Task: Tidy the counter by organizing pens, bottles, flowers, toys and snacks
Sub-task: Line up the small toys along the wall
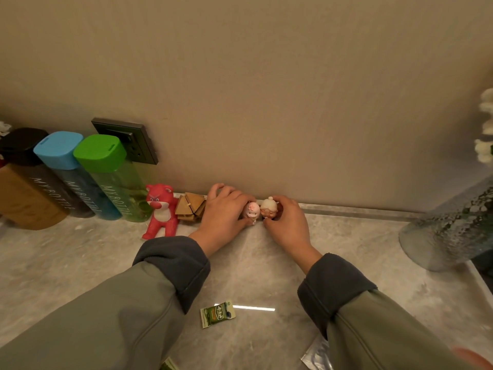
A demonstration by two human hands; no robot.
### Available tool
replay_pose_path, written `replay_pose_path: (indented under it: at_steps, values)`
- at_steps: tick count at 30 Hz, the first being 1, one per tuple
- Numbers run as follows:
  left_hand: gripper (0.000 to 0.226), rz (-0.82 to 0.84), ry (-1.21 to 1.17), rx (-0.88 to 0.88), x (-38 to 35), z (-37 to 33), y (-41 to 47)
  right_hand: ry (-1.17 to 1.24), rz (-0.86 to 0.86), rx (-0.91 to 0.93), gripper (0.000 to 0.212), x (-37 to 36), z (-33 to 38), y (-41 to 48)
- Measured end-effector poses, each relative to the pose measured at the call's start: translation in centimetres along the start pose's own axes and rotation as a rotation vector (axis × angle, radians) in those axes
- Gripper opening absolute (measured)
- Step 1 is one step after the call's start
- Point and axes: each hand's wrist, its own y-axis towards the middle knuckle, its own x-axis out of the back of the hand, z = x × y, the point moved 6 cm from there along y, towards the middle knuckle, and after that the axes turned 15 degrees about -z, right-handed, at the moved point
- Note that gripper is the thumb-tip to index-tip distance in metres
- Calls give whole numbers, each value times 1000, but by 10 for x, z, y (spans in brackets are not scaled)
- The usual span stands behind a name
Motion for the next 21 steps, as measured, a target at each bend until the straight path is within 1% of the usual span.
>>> replay_pose_path:
  at_steps: [11, 21]
  values:
    - [42, -12, 6, 26, -2, 7, -4, 7, 21, -11, 44, 0, 0, -1]
    - [43, 3, -19, 41, -3, 8, -5, -7, 24, -30, 42, 1, 2, -2]
